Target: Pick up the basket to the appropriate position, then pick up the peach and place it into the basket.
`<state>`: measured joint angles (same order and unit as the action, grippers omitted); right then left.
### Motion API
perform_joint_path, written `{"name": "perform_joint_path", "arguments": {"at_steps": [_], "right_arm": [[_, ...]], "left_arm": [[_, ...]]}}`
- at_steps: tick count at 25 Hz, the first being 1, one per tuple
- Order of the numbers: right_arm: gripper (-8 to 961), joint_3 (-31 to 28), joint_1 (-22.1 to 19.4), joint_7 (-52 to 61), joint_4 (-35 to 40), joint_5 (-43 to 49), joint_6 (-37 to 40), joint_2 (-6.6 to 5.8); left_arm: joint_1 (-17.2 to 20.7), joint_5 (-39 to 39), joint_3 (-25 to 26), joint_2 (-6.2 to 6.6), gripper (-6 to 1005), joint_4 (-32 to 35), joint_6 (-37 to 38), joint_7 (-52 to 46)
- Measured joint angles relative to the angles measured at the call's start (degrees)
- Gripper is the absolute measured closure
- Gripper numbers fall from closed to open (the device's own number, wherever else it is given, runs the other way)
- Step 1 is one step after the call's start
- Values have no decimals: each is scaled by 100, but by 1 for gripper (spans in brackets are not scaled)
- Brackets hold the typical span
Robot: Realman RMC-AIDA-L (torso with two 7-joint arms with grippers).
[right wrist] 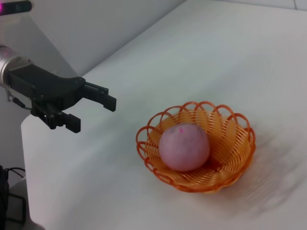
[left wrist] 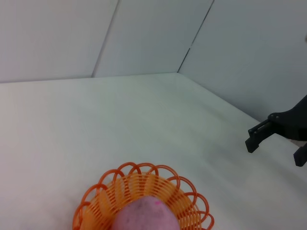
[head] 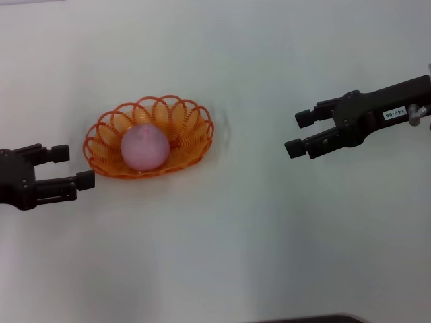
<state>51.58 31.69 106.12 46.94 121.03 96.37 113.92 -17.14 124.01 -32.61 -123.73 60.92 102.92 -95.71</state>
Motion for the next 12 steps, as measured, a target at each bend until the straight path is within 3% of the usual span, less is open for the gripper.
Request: {"name": "perform_joint_path", "arguments": {"at_steps": [12], "right_arm": [[-3,-43,10,24,36,9,2,20]], "left_arm": [[0,9,-53,-11,122,-12,-52,-9]]}}
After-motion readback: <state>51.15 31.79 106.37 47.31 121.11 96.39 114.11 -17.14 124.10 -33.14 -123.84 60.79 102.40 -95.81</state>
